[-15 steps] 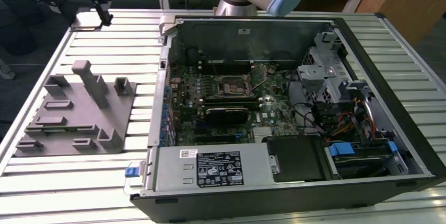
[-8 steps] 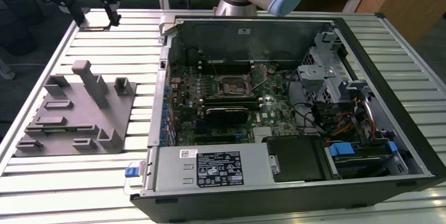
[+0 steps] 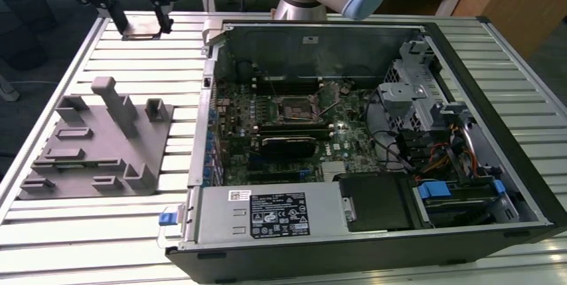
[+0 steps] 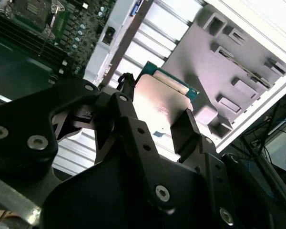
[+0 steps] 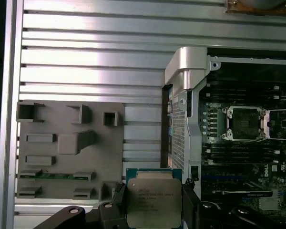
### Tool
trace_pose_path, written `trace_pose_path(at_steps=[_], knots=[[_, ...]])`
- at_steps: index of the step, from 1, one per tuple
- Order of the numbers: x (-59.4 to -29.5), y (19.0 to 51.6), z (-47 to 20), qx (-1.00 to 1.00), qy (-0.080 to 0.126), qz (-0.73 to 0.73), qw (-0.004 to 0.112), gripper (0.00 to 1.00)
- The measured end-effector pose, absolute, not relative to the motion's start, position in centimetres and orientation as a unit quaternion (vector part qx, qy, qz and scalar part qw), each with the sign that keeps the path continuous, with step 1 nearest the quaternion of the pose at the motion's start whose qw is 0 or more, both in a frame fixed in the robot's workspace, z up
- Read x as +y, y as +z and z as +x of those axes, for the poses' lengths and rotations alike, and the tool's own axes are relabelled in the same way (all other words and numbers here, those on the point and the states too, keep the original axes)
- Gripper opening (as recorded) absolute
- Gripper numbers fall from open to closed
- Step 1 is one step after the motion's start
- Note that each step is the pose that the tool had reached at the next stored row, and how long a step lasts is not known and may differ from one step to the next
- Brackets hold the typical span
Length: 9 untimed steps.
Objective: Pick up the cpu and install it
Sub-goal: 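Pick up the cpu and move it towards the insertion slot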
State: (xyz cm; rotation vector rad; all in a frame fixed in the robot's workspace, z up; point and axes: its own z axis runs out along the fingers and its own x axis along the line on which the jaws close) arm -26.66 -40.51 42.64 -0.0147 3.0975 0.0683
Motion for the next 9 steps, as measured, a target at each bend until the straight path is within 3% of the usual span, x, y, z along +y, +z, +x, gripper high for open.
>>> trace_pose_path(at_steps=[9], knots=[[-40.5, 42.6, -23.9, 1.000, 0.022, -0.005, 0.021, 0.55]])
